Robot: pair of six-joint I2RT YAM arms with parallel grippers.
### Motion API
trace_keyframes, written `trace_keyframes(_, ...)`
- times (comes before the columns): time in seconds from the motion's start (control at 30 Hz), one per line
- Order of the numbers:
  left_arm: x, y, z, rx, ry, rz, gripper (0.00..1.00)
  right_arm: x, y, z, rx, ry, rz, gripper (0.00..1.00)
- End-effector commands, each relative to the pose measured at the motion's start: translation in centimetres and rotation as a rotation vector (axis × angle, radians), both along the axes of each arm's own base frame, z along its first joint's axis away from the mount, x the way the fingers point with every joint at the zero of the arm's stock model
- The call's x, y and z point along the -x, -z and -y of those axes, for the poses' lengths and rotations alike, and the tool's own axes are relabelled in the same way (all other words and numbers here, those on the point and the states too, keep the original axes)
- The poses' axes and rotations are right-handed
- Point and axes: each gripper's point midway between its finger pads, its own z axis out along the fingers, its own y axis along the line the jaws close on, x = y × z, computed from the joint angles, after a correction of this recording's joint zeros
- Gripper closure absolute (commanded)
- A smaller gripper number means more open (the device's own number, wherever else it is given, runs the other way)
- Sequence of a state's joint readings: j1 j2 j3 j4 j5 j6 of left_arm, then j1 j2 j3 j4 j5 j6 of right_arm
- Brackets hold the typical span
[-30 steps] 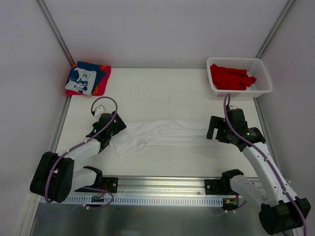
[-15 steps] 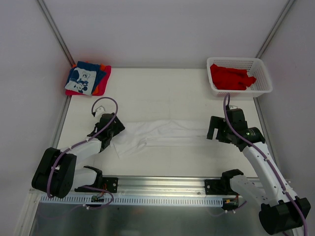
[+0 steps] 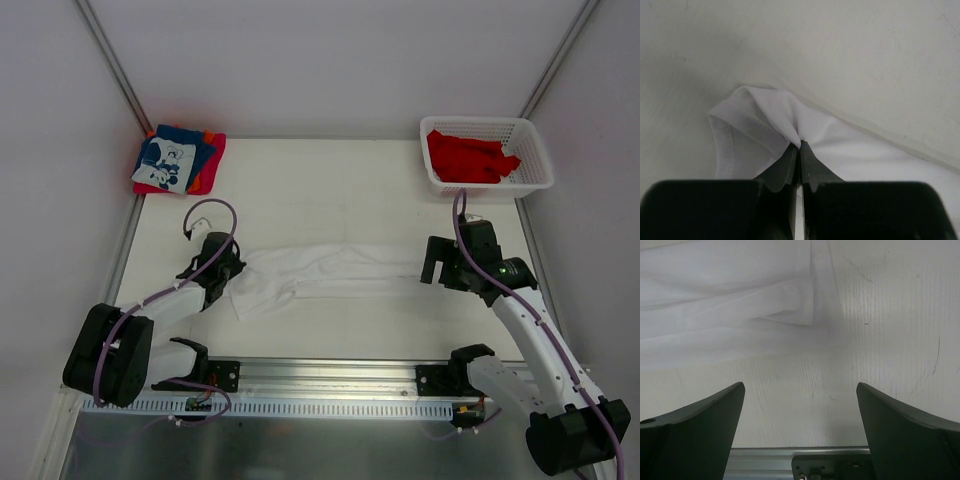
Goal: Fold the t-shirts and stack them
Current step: Fold the tshirt
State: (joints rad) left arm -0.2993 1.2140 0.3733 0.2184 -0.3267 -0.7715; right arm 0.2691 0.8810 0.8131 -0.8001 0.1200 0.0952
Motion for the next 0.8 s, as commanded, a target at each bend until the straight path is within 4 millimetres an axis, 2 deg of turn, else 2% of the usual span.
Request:
trace_keyframes(0.0, -0.6, -1.7, -1.0, -0.014, -0.054, 0.032, 1.0, 0.0, -0.2, 0.3, 0.02, -0.004, 0.002, 0.01)
trace_keyframes(0.03, -0.7, -2.1, -0.9, -0.011, -0.053, 0.042, 1.0, 0.0, -0.1, 0.2, 0.018, -0.005, -0.001, 0.0)
trace_keyframes(0.13, -0.5, -2.5, -0.9, -0.004, -0.048, 0.052, 0.74, -0.1, 0.1, 0.2, 0.019, -0.005, -0.004, 0.01)
trace_keyframes(0.17, -0.4, -2.6, -0.9, -0.005, -0.047, 0.053, 0.69, -0.1, 0.1, 0.2, 0.018, -0.004, -0.004, 0.01)
trace_keyframes(0.2, -0.3, -2.5, -1.0, -0.009, -0.046, 0.05, 0.58, -0.1, 0.1, 0.1, 0.017, -0.005, -0.003, 0.01)
trace_keyframes(0.3, -0.3, -2.7, -1.2, -0.023, -0.051, 0.05, 0.49, -0.1, 0.1, 0.1, 0.019, -0.007, -0.004, 0.0)
trace_keyframes(0.5, -0.5, -3.1, -1.6, -0.047, -0.06, 0.053, 0.51, -0.1, 0.0, 0.2, 0.019, -0.007, 0.0, 0.01)
trace_keyframes(0.67, -0.9, -3.3, -1.7, -0.064, -0.06, 0.054, 0.65, 0.0, 0.1, 0.2, 0.02, -0.005, 0.001, 0.01)
trace_keyframes(0.77, -1.0, -3.5, -1.7, -0.068, -0.061, 0.054, 0.67, 0.0, 0.2, 0.2, 0.02, -0.005, -0.007, 0.01)
